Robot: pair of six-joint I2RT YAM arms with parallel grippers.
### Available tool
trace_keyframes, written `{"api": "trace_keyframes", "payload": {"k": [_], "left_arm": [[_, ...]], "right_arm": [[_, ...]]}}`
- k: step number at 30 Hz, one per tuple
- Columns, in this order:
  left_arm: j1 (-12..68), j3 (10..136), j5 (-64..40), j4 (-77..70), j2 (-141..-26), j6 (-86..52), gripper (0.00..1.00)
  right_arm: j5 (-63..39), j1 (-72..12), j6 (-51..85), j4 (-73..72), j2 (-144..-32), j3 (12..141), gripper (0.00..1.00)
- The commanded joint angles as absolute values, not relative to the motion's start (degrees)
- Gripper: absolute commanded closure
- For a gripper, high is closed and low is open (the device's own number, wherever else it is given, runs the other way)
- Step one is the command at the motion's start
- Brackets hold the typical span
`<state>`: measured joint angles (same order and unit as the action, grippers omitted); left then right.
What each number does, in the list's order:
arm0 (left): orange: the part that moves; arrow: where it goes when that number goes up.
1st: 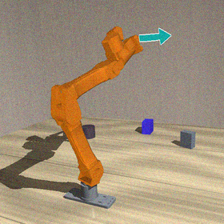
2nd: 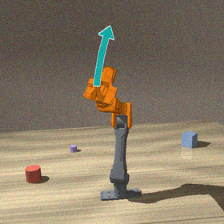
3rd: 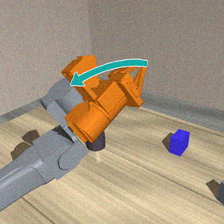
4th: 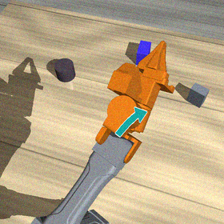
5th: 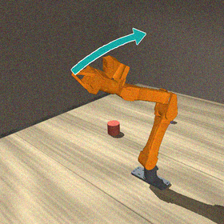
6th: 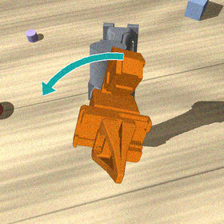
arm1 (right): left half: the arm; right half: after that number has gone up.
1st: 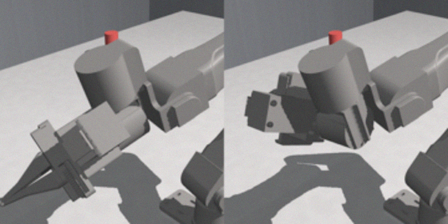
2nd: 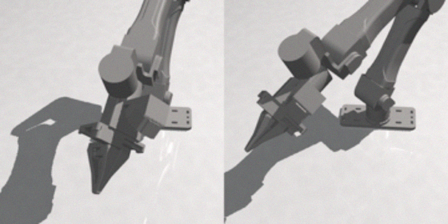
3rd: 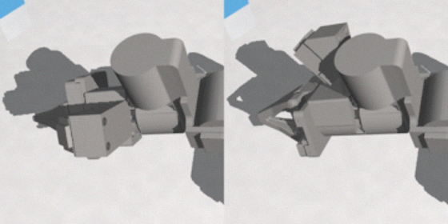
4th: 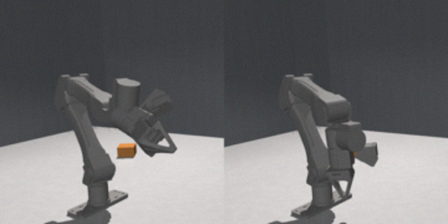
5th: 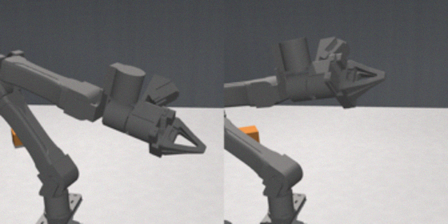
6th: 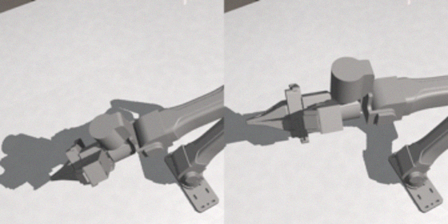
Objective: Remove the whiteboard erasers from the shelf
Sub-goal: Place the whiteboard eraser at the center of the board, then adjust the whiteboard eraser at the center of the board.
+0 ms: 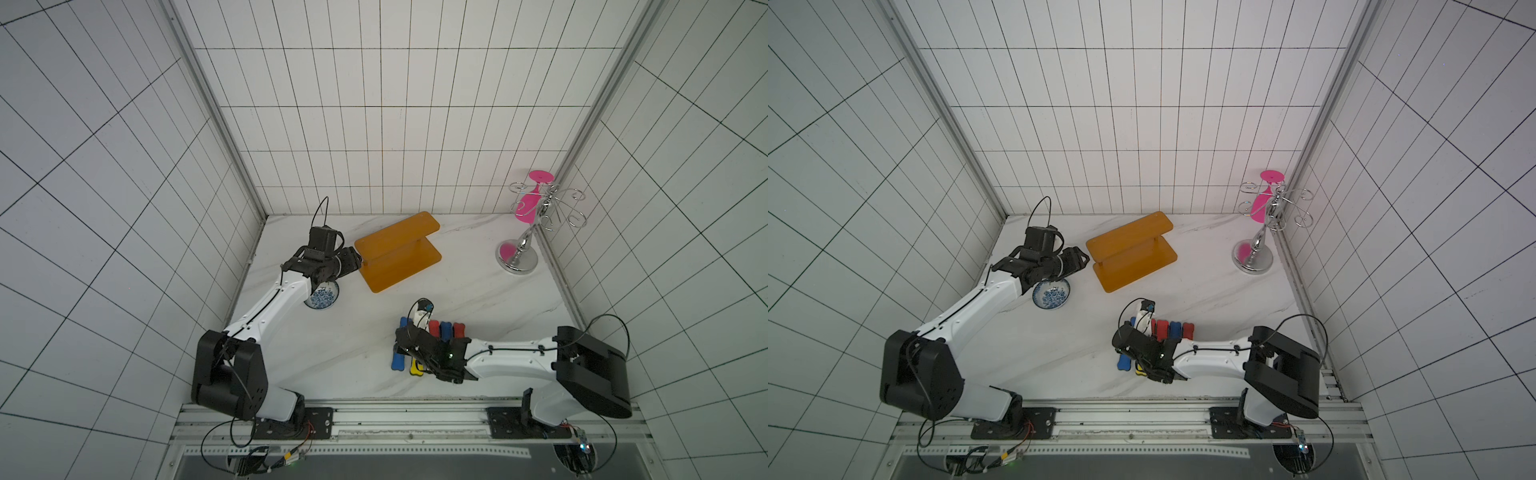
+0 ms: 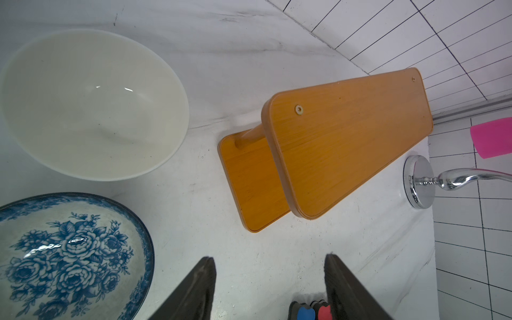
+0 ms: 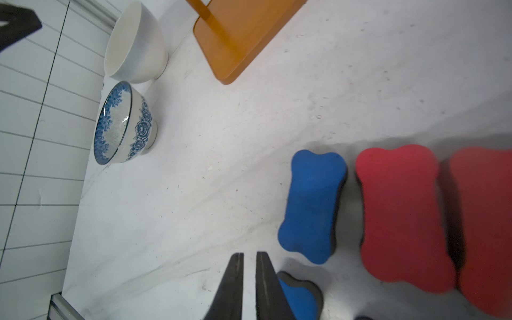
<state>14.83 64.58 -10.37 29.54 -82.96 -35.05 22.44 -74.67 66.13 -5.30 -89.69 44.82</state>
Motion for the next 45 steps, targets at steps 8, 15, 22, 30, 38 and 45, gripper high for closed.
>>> {"api": "trace_keyframes", "payload": {"k": [8, 15, 22, 30, 38, 45], "left_arm": [[13.32, 63.34, -9.14, 30.32, -80.41, -34.1, 0.34], [12.47, 63.98, -10.23, 30.42, -80.73, -33.9, 0.34], [11.69, 64.01, -10.9, 30.15, -80.6, -34.09, 0.34], [11.34, 63.98, -10.99, 30.06, -80.6, -34.18, 0.34], [11.34, 63.98, -10.61, 30.06, -80.42, -34.09, 0.34], [11.25, 63.98, -10.63, 30.09, -80.42, -34.18, 0.34]], "right_arm": [[10.19, -74.45, 52.48, 9.37, -97.37, 55.11, 0.93], [7.36, -74.23, 46.26, 13.96, -100.62, 59.14, 0.97], [7.31, -74.47, 45.35, 15.45, -100.69, 59.01, 0.98], [7.72, -75.05, 45.26, 16.2, -100.42, 58.38, 1.0], [8.33, -75.15, 45.6, 16.87, -100.27, 58.1, 1.0], [8.62, -75.24, 45.88, 16.95, -100.02, 57.72, 1.0]]}}
